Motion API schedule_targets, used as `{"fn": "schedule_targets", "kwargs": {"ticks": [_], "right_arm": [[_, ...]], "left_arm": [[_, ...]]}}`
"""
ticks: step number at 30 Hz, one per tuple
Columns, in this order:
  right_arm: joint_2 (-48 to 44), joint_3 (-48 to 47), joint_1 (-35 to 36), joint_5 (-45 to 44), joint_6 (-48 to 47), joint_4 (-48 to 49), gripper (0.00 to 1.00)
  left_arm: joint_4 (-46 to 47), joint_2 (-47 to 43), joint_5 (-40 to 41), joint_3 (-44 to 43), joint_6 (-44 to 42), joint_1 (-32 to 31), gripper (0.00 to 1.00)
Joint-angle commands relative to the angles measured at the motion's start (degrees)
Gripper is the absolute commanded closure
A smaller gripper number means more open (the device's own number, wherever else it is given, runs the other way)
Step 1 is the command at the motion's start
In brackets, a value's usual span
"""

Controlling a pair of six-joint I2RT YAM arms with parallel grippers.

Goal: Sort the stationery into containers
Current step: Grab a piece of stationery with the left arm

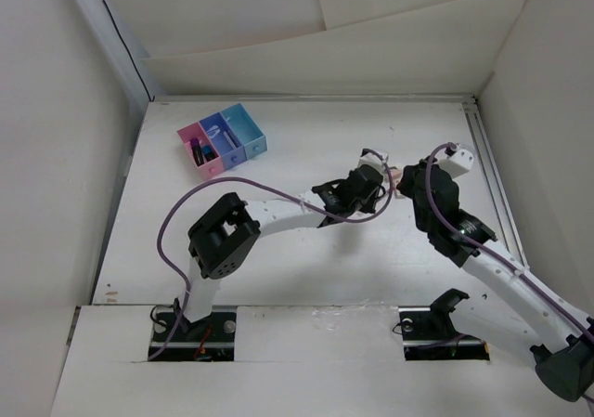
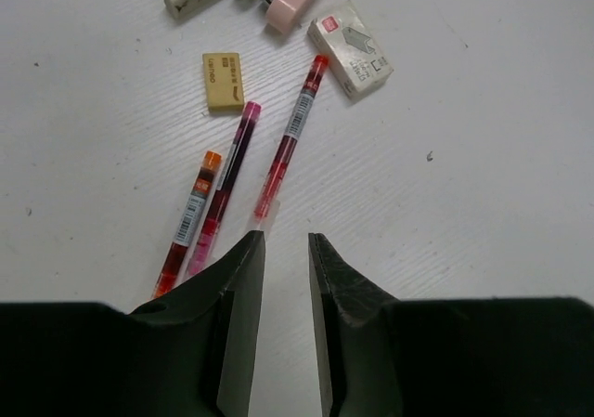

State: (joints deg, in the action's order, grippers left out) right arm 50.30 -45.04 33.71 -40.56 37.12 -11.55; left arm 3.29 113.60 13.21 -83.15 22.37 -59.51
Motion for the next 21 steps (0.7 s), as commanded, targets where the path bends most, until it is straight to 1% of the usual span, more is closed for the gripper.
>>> {"fn": "schedule_targets", "kwargs": {"ticks": [1,5,6,7,9,13,15,18,19,21], "right_arm": [[-0.12,-0.93,-0.32,-1.28,0.49,0.57,0.96],[-0.12,-0.93,-0.32,-1.28,0.49,1.17,0.9],[-0.12,-0.93,-0.32,-1.28,0.49,1.18,0.87],[-0.12,-0.93,-0.32,-0.76,0.49,1.79,0.85],[-0.12,-0.93,-0.32,-0.14,-0.03,1.8,0.8],[0.41,-0.93,-0.32,1.09,-0.64,2.4,0.79],[0.94,-0.93,-0.32,2.41,-1.18,2.93,0.78],[1.46,-0.93,-0.32,4.16,-2.31,3.63,0.78],[2.16,-1.45,-0.32,4.86,-2.84,3.64,0.76],[3.13,-1.46,-0.32,6.01,-3.46,3.64,0.76]], "left_arm": [[1.63,0.22,0.32,-1.13,-1.45,0.79,0.77],[0.41,1.97,2.95,-2.27,-3.21,0.79,0.74],[-0.64,2.5,2.96,-2.27,-3.82,0.79,0.74],[-1.52,3.63,3.74,-4.02,-3.83,0.79,0.74],[-2.84,4.17,3.75,-4.56,-4.43,0.79,0.74],[-2.85,4.88,4.98,-4.04,-3.92,0.79,0.74],[-2.33,4.88,4.98,-3.42,-3.3,1.93,0.74],[-1.62,4.88,3.76,-2.89,-3.3,2.46,0.75],[-1.1,4.88,3.75,-2.89,-2.78,3.16,0.75],[-1.09,6.27,3.14,-3.67,-2.77,3.17,0.76]]}}
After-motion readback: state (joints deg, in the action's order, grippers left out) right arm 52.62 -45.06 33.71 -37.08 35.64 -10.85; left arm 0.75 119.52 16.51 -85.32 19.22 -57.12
